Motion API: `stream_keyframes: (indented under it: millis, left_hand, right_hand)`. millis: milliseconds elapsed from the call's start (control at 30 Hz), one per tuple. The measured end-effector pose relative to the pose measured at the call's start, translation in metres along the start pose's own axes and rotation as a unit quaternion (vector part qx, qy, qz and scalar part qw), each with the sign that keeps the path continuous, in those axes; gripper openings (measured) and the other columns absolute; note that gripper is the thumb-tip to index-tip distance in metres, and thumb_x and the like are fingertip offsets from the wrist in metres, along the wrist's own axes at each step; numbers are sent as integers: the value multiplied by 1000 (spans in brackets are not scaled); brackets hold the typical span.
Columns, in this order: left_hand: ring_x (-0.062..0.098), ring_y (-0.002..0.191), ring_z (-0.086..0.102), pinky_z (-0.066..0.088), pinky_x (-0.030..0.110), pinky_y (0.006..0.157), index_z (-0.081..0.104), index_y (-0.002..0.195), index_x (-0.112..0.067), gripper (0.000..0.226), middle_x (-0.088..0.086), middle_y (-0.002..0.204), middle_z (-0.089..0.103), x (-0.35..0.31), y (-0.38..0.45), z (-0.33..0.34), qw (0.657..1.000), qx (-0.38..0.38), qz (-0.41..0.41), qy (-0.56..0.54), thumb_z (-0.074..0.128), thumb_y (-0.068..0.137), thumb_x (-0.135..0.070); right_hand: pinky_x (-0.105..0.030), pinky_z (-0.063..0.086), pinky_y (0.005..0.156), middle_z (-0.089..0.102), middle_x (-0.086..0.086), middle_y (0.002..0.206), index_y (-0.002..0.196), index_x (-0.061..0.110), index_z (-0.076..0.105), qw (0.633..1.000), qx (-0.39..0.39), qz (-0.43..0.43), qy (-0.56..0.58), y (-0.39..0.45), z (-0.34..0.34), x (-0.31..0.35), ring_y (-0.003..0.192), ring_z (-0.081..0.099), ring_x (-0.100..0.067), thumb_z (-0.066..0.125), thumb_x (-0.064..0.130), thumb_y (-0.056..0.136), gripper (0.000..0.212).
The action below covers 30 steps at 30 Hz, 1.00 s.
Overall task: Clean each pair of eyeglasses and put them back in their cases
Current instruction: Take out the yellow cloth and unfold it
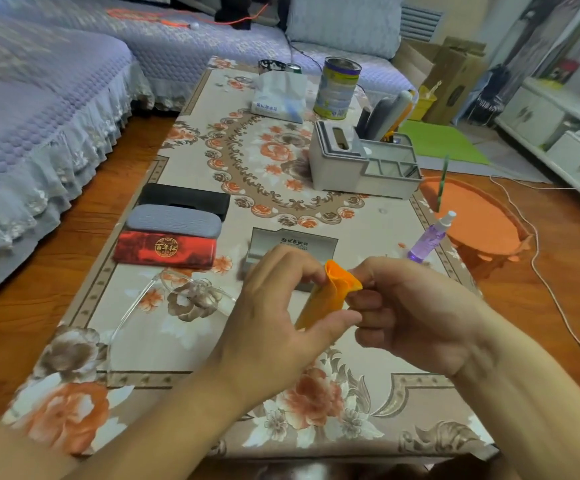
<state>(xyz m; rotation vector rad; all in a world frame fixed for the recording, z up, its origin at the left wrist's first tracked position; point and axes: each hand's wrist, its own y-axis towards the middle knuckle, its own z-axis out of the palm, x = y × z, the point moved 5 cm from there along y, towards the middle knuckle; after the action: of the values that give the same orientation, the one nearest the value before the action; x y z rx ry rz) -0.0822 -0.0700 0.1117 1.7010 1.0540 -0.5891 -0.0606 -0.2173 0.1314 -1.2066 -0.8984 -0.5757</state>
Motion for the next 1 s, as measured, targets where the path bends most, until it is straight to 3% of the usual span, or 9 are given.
stream_keyframes:
  millis: [133,233,367,433,500,567,700,867,1000]
  left_hand:
    - [3,96,60,40,5,82,65,92,-26,12,-15,92,63,2,2,-7,994,-16,-89,-61,76,89,-24]
    - [6,88,63,47,16,79,72,87,-30,10,-14,86,70,12,4,-11,978,10,-153,-142,69,85,-39]
    - [9,76,67,53,19,72,79,77,-24,5,-4,76,73,17,7,-14,931,59,-211,-290,77,73,-27]
    - [13,75,67,54,21,72,80,76,-20,9,2,75,73,16,5,-10,906,99,-241,-334,83,69,-25]
    - [20,73,67,58,27,71,80,75,-14,12,10,76,72,18,2,-7,881,84,-287,-366,83,67,-22]
    - [22,70,68,61,28,69,78,73,-12,8,14,76,72,20,-1,-5,849,46,-336,-405,78,68,-18]
    - [23,70,71,62,32,68,71,77,-6,9,16,79,74,19,-3,-2,822,38,-355,-445,75,70,-11]
    - [18,73,65,56,33,70,69,73,-13,5,9,77,67,20,-6,3,810,38,-371,-452,72,75,-16]
    - [20,75,60,55,35,71,64,76,-11,8,10,77,63,25,-8,3,808,36,-389,-440,66,83,-16]
  right_hand:
    - [-30,14,54,16,0,68,59,18,46,1000,2,10,-10,1,0,-2,60,9,-18,54,13,85,27]
    - [-28,17,51,17,1,67,60,20,35,999,12,33,15,6,-7,-4,59,10,-17,48,12,83,28]
    - [-29,18,54,19,1,62,58,19,31,997,40,63,-5,12,-15,-7,54,13,-14,43,11,87,33]
    - [-26,28,50,33,-1,59,66,10,48,993,-39,8,-110,17,-21,-10,48,29,-14,52,13,96,30]
    - [-26,36,48,50,-2,58,84,7,58,952,-180,-121,-216,9,-23,-6,45,47,-14,60,21,99,20]
    - [-33,48,52,62,-3,61,87,9,60,921,-239,-240,-190,-8,-15,-2,52,62,-19,62,20,98,15]
    - [-47,61,76,75,-3,86,93,15,71,937,-114,-257,-207,-19,13,-17,82,73,-21,67,17,94,3]
    - [-25,59,78,77,7,91,97,18,72,938,-100,-264,-203,-19,17,-22,87,74,-9,76,12,87,12]
    - [-33,60,82,76,8,94,97,21,71,924,-106,-265,-254,-14,19,-26,91,73,-10,78,20,86,13]
